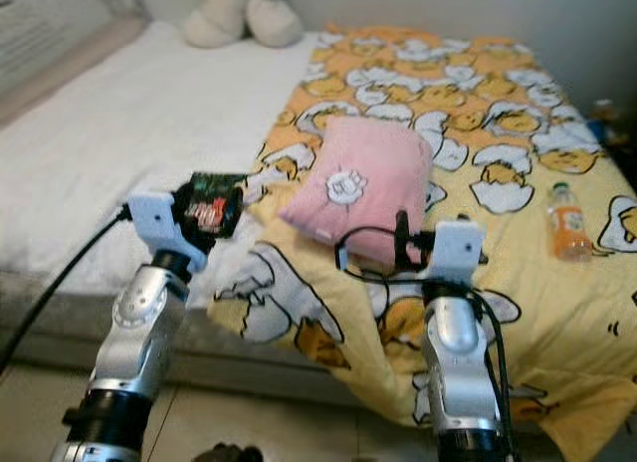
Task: Clean up the room
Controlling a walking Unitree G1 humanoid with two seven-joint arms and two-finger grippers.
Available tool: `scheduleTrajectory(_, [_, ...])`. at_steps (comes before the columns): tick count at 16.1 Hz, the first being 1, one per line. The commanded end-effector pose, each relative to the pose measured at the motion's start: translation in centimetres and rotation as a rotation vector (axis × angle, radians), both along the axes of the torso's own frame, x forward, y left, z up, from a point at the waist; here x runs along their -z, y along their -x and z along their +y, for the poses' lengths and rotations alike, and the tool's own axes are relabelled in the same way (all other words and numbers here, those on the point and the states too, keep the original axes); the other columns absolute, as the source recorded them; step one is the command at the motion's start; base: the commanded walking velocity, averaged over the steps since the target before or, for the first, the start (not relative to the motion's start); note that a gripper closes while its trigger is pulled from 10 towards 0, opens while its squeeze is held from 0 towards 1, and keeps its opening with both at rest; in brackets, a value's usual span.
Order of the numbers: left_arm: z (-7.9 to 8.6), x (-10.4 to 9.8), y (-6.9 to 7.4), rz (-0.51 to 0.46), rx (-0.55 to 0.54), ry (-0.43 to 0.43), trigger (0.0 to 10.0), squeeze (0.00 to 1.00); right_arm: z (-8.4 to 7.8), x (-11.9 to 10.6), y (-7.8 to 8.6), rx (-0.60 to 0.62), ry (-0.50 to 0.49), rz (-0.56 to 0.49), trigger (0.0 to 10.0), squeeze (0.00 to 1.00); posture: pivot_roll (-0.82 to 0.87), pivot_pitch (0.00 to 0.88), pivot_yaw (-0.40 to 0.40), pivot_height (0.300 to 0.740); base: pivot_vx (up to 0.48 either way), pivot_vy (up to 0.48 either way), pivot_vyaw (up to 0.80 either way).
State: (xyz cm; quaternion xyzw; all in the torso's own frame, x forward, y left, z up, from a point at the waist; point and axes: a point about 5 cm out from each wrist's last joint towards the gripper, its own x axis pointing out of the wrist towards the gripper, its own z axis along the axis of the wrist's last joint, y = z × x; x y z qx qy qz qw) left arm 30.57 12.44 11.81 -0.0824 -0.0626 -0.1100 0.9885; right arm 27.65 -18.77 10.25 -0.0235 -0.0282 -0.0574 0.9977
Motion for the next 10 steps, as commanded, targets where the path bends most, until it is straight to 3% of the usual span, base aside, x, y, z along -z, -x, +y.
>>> scheduleTrajectory(1, [-0.9,-0.3,-0.1,-0.006,0.025,-0.010,10.0,0.00,-0.5,-0.3,-0.1,0.009,0.005,-0.006,10.0,0.00,-0.16,0.000,0.036,0.740,0.277,-0.386,0.00])
scheduleTrajectory(3, [-1.0,-0.6,-0.3,-0.021,0.031,-0.038,10.0,0.00,-0.5,-0.4,-0.1,0.009,0.006,-0.005,10.0,0.00,-0.16,0.000,0.038,0.740,0.287,-0.381,0.00])
scheduleTrajectory(8, [-0.8,-0.8,-0.5,-0.025,0.032,-0.018,10.0,0.00,-0.4,-0.2,-0.1,0.002,0.013,0.000,10.0,0.00,-0.17,0.000,0.041,0.740,0.000,0.000,0.00])
scheduleTrajectory(10, [-0.7,-1.4,-0.5,-0.047,0.021,-0.012,10.0,0.00,-0.5,-0.1,-0.1,0.007,0.015,0.006,10.0,0.00,-0.17,0.000,0.043,0.740,0.480,0.000,0.00])
